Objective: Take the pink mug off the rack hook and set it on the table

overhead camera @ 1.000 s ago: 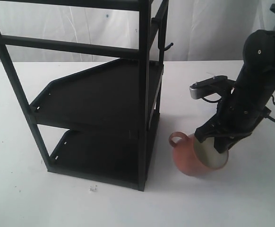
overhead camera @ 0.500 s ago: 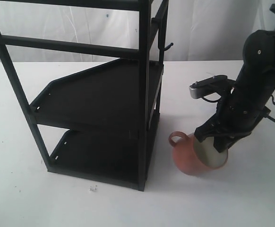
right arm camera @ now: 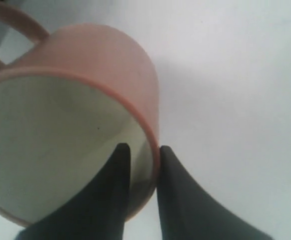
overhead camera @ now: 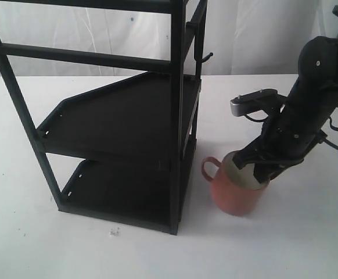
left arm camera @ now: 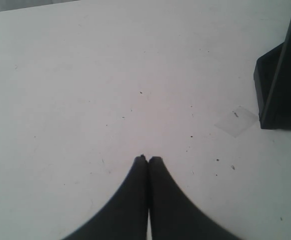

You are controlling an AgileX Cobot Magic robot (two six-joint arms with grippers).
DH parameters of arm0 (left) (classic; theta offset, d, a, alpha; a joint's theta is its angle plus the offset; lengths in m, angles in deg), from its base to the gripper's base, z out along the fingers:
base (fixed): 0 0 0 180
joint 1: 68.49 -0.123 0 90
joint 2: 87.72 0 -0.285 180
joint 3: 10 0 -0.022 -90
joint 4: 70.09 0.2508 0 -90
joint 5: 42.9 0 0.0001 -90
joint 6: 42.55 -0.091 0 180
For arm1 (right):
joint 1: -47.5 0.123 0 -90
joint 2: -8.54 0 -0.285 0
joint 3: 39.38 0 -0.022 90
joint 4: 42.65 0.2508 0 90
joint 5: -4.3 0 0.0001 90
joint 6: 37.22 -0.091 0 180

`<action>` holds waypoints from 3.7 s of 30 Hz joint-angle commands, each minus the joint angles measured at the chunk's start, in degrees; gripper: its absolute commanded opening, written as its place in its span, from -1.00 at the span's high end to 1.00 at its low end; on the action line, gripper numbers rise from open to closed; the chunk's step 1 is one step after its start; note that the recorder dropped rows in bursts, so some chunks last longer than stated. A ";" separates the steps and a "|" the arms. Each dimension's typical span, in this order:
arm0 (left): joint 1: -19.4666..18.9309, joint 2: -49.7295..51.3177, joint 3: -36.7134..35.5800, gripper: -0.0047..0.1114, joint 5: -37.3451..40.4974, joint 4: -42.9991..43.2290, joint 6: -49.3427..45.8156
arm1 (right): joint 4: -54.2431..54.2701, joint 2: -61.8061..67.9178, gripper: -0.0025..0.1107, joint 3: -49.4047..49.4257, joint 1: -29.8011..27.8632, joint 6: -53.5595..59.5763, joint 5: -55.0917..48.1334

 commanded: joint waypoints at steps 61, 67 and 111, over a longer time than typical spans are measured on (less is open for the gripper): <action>0.19 -0.23 -0.22 0.92 -0.11 -0.07 0.50 | -5.49 -54.30 0.96 37.65 -15.76 -15.63 73.66; 0.19 -0.23 -0.22 0.92 -0.11 -0.07 0.50 | -5.54 -69.85 0.96 37.88 -15.76 -12.89 61.92; 0.19 -0.23 -0.22 0.92 -0.12 -0.07 0.50 | -4.35 -99.39 0.96 55.62 -17.17 -4.46 38.15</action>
